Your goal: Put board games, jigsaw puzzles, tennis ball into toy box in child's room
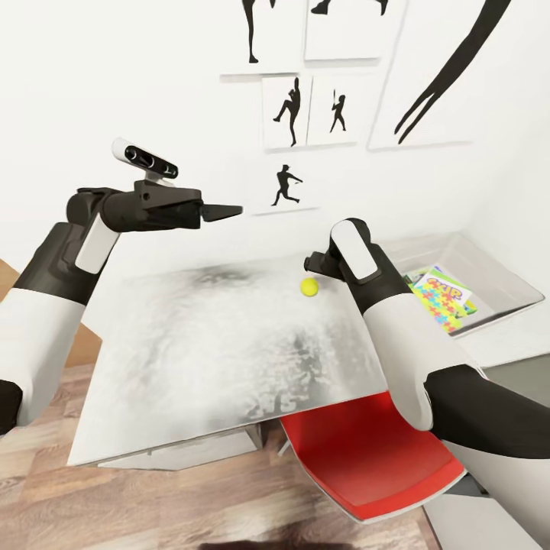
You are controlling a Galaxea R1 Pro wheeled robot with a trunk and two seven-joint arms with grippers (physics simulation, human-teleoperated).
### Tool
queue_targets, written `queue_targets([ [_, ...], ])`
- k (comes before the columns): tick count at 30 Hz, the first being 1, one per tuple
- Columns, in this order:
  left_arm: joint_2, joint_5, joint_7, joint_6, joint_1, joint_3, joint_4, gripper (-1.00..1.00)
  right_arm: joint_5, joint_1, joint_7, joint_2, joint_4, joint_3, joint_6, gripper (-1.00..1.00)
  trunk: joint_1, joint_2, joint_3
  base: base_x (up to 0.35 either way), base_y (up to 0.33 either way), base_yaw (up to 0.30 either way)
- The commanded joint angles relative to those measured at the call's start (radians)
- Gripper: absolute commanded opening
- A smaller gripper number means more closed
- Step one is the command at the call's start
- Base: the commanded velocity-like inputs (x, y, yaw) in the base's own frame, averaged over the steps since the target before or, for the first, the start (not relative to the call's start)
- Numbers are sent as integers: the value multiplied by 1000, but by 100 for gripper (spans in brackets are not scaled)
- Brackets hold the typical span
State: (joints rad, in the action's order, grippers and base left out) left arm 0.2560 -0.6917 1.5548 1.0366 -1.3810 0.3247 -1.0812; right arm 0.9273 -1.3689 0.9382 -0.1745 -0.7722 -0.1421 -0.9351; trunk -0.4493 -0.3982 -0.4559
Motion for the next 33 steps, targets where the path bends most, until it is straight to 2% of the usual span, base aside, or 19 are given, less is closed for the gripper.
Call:
queue_targets([
  [1, 1, -1, 5, 11, -1, 3, 0, 100, 9, -1, 10, 0, -1, -2, -3, 100, -1, -2, -2, 43, 20, 0],
  [6, -1, 0, 7, 11, -1, 8, -7, 100, 8, -1, 10, 0, -1, -2, -2, 100, -1, -2, -2, 15, 7, 0],
  [8, -1, 1, 10, 11, -1, 24, -18, 100, 8, -1, 10, 0, -1, -2, -2, 100, -1, -2, -2, 4, 2, 0],
  [16, -2, -2, 16, 11, -1, 146, -152, 100, 8, 0, 10, 0, 0, -2, -1, 100, -1, -2, -2, 1, 0, 0],
  [19, -4, -5, 16, 11, -1, 169, -183, 100, 8, 0, 10, 0, 0, -2, -1, 100, -1, -2, -2, 0, 0, 0],
  [21, -14, -7, 16, 11, -1, 177, -195, 100, 7, 0, 10, 0, 0, -2, -1, 100, -1, -2, -2, 0, 0, 0],
  [24, -54, -13, 16, 11, -1, 184, -205, 100, 7, 0, 10, 0, 0, -2, 0, 100, -1, -2, -2, 0, 0, 0],
  [27, -76, -15, 16, 11, -1, 186, -208, 100, 7, 0, 10, 0, 1, -3, 0, 100, -1, -2, -2, 0, 0, 0],
  [33, -90, -17, 16, 11, -1, 187, -210, 100, 8, 0, 10, 0, 1, -3, 0, 100, -1, -2, -2, 1, 0, 0],
])
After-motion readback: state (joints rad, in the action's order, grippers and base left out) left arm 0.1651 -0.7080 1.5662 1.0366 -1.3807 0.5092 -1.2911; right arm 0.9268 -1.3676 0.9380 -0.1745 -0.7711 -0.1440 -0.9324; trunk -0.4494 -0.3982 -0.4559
